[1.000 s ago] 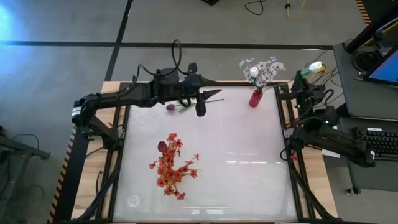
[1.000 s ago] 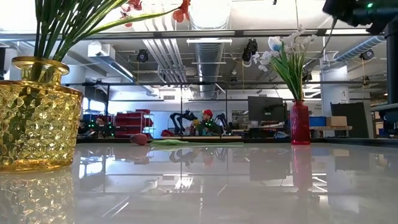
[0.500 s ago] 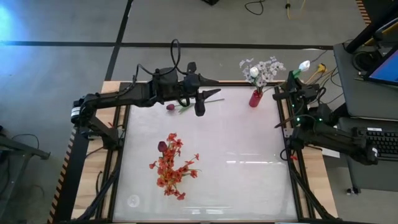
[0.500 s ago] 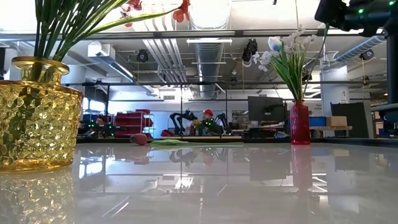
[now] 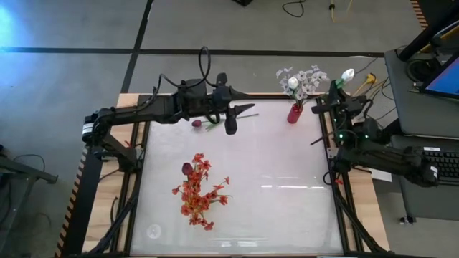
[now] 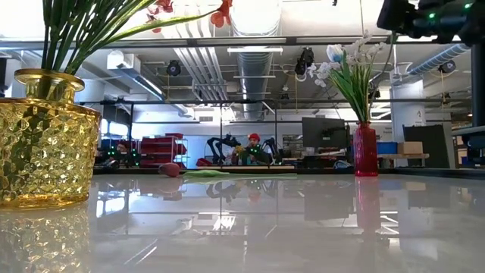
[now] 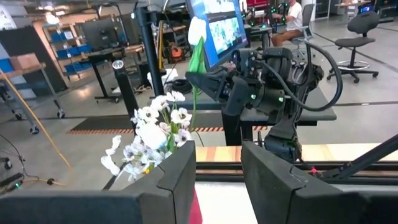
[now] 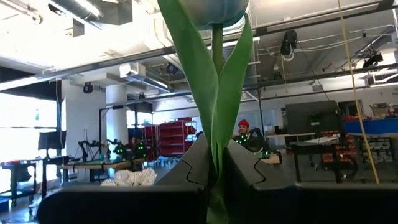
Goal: Sort flowers into vase by color
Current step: Put the white tulip into the red vase
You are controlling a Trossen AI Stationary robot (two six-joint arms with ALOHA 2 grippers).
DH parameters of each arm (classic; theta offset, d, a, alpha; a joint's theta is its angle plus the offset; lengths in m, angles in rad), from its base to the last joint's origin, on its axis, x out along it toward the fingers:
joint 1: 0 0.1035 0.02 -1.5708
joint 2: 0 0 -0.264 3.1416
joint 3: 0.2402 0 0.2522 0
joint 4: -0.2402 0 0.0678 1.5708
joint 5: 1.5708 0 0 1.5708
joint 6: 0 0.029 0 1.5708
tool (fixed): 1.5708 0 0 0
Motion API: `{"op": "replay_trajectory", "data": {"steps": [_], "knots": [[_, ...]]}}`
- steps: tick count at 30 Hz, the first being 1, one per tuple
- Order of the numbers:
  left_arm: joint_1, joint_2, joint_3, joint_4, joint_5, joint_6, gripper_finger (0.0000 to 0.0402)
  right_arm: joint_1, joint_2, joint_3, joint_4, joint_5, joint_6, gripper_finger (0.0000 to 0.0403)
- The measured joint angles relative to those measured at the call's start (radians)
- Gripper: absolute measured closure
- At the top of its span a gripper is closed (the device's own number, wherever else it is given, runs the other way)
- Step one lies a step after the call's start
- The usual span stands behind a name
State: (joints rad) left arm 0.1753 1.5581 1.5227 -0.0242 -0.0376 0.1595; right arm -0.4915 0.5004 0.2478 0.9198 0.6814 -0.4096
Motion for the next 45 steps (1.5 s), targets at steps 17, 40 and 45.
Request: {"op": "replay_trajectory", "data": {"steps": [17, 40, 45], "knots": [[-0.009, 0.001, 0.000, 0.000, 0.002, -0.011, 0.0287, 0.000, 0.054, 0.000, 0.002, 0.000, -0.012, 0.0385], [-0.008, 0.001, -0.001, 0.000, 0.003, -0.007, 0.0287, 0.000, 0.037, 0.001, 0.014, 0.001, -0.005, 0.0385], [-0.008, 0.001, -0.001, 0.000, 0.003, 0.009, 0.0287, 0.000, 0.037, 0.001, 0.013, 0.000, -0.014, 0.0385]]}}
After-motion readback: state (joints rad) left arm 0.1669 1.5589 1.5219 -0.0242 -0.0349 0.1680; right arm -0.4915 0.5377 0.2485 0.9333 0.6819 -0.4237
